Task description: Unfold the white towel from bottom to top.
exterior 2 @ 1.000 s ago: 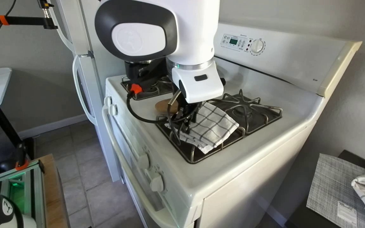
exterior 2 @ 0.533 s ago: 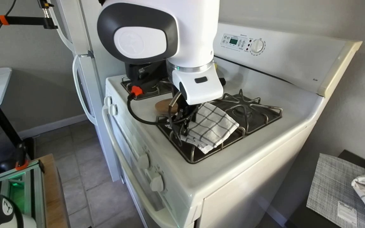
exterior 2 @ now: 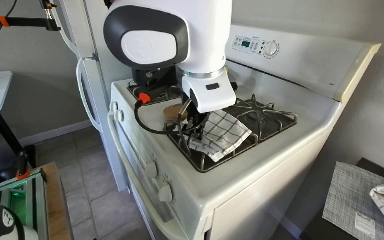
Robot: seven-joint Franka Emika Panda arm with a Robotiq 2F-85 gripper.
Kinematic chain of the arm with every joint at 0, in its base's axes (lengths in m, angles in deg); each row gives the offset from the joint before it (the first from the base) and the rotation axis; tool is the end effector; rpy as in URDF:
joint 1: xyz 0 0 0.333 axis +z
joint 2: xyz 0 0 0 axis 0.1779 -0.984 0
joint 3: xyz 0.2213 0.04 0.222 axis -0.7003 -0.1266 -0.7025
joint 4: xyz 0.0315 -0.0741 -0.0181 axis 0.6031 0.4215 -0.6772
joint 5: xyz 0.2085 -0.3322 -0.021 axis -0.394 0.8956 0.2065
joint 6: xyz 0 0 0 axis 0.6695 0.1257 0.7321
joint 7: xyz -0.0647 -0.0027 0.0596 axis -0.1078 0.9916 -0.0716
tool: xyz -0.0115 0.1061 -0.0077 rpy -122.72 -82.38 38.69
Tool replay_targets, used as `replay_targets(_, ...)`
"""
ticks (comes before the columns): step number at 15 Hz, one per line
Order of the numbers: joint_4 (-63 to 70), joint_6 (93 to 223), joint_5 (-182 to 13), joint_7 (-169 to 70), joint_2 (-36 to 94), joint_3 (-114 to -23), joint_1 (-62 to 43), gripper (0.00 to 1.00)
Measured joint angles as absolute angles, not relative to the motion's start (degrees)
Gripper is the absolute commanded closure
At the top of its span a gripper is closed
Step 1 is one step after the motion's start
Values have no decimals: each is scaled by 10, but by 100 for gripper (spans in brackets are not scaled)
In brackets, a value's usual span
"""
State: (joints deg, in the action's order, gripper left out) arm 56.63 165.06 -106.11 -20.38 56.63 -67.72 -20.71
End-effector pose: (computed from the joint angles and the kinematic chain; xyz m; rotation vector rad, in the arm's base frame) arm 0.4366 -0.1159 0.3536 -2.4839 1.4855 -0.1166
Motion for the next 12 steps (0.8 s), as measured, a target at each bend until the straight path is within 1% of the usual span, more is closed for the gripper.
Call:
replay_targets(6,558,1650,-1045,-203,570,-676,-207,99)
replay_targets(12,497,1650,-1088,-204,586,-674,-194,99)
